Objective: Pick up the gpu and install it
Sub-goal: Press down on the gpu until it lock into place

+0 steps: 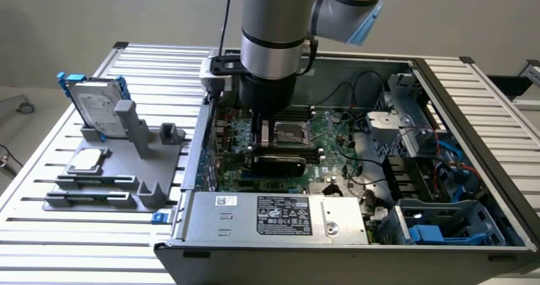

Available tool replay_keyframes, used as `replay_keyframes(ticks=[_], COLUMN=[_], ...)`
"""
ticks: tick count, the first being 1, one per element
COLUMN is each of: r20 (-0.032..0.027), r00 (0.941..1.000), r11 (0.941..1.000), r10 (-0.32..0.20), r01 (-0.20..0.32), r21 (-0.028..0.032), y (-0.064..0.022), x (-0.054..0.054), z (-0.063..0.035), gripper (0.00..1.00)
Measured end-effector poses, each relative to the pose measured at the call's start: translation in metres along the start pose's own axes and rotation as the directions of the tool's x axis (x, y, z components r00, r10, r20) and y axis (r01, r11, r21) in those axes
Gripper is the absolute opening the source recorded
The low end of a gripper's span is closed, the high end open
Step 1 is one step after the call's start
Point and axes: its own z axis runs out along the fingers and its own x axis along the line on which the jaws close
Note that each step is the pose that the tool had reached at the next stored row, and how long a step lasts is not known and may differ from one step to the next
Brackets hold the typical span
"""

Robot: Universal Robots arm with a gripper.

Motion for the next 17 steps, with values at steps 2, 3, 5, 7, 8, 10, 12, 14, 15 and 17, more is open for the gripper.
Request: replay_keyframes(ticks=[2,3,5,7,8,10,12,14,15,17], r20=[-0.0006,-0.0007,-0.0009,-0.0011,-0.0013,-0.0019,-0.0025,-0.0034,-0.0035,-0.003], r00=[1.0,1.0,1.0,1.0,1.0,1.0,1.0,1.0,1.0,1.0], r11=[1.0,1.0,1.0,1.0,1.0,1.0,1.0,1.0,1.0,1.0], r10=[0.0,0.0,0.0,0.0,0.0,0.0,0.0,0.0,0.0,0.0], r01=[0.0,0.0,0.0,0.0,0.0,0.0,0.0,0.0,0.0,0.0], r21=[-0.0001,0.0,0.0,0.0003,0.0003,0.0,-0.0003,-0.0006,-0.0005,-0.0003], y=[0.0,0.0,-0.0001,-0.0002,-0.0002,-0.0002,-0.0002,-0.0002,-0.0002,-0.0002], x=[0.0,0.0,0.0,0.0,0.0,0.0,0.0,0.0001,0.0001,0.0], z=[0.0003,0.0006,0.0011,0.0019,0.0023,0.003,0.0039,0.0046,0.0049,0.005], gripper=[0.11,0.11,0.11,0.11,0.11,0.11,0.11,0.11,0.11,0.11])
